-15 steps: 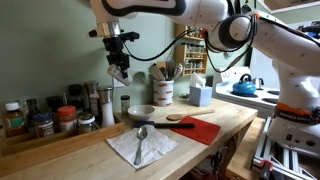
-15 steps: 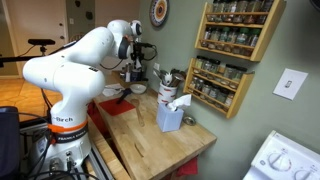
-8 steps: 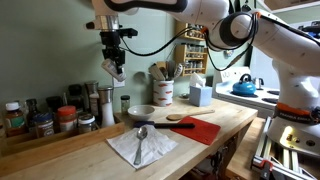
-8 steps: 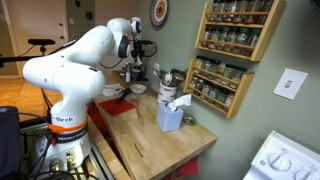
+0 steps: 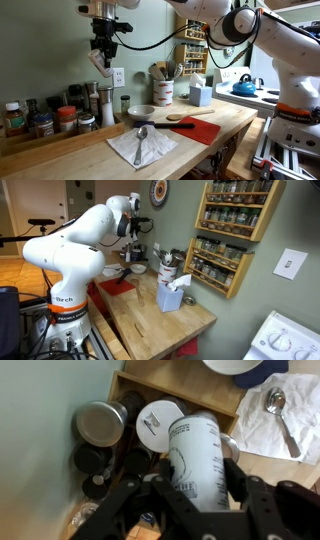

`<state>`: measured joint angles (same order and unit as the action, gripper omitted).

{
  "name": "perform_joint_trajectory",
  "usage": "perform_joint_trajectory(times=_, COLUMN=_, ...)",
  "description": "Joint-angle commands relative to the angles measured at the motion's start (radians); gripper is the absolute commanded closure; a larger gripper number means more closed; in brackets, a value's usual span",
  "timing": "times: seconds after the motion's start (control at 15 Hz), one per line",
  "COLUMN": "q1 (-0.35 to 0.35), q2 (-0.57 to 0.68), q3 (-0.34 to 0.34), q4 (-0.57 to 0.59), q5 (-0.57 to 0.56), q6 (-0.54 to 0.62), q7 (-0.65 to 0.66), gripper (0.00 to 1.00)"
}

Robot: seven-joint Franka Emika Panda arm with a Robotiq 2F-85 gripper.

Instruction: Use the bottle to push the bowl to the left then put some contents of the bottle in the bowl

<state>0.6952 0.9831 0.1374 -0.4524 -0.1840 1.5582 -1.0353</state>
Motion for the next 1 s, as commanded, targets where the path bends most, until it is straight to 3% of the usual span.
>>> perform_joint_trajectory(times=0.0, q1=-0.001, q2=-0.026, q3=0.03, q4=-0.025, q5=0.058, q6=0.01, q7=-0.042, gripper=0.69)
perform_joint_trajectory(times=0.73, q1=0.007, q2=0.059, q3=0.161, q4=0.006, q5=0.242, q6=0.213, q7=-0.149, gripper=0.69)
perform_joint_trajectory(times=0.93, q1=0.015, q2=0.093, q3=0.186, q4=0.007, q5=0.277, q6=0.208, q7=-0.201, gripper=0.69)
